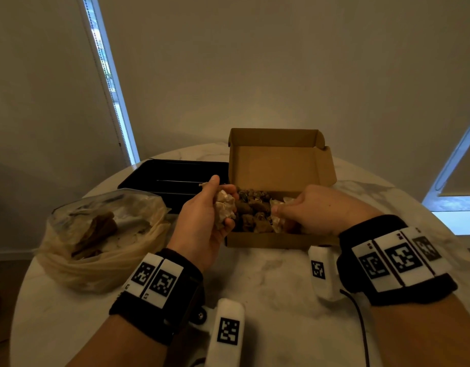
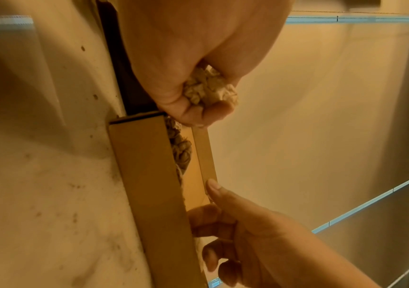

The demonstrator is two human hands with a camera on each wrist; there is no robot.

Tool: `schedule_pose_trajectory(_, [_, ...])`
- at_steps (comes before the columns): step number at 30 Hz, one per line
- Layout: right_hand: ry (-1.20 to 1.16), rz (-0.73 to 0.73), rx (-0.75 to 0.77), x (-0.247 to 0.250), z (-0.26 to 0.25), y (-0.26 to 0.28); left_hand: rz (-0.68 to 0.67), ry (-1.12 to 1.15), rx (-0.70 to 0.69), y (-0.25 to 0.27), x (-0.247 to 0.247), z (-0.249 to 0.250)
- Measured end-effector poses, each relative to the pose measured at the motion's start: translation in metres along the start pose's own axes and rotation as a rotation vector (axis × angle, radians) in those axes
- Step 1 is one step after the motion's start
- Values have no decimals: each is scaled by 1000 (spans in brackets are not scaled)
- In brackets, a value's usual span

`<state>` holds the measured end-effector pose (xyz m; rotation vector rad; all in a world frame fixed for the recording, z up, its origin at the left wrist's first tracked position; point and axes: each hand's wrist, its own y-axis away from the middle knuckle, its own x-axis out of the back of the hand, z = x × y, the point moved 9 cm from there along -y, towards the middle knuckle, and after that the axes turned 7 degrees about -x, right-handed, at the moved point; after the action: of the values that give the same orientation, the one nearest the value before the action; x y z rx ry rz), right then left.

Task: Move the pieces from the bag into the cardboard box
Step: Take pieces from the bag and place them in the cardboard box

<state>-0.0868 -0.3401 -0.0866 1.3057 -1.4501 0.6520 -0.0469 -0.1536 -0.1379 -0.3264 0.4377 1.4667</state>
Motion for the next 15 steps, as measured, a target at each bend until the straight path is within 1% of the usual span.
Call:
schedule_pose_trajectory(2, [-94, 63, 95, 8, -9, 6, -3, 8, 16, 1, -1, -1])
schedule_pose_trajectory(5, [-295, 197, 339, 24, -39, 24, -17, 12, 21, 2, -3, -1])
schedule_pose_trajectory(8, [-404, 204, 495, 21, -65, 34, -51, 16, 10, 4, -6, 1])
schedule_pose_trajectory(12, [-337, 204, 538, 4, -80, 34, -105, 41, -8, 9, -13, 5])
schedule_pose_trajectory(15, [-432, 246, 536, 8, -76, 30, -104, 38, -6, 9, -14, 6])
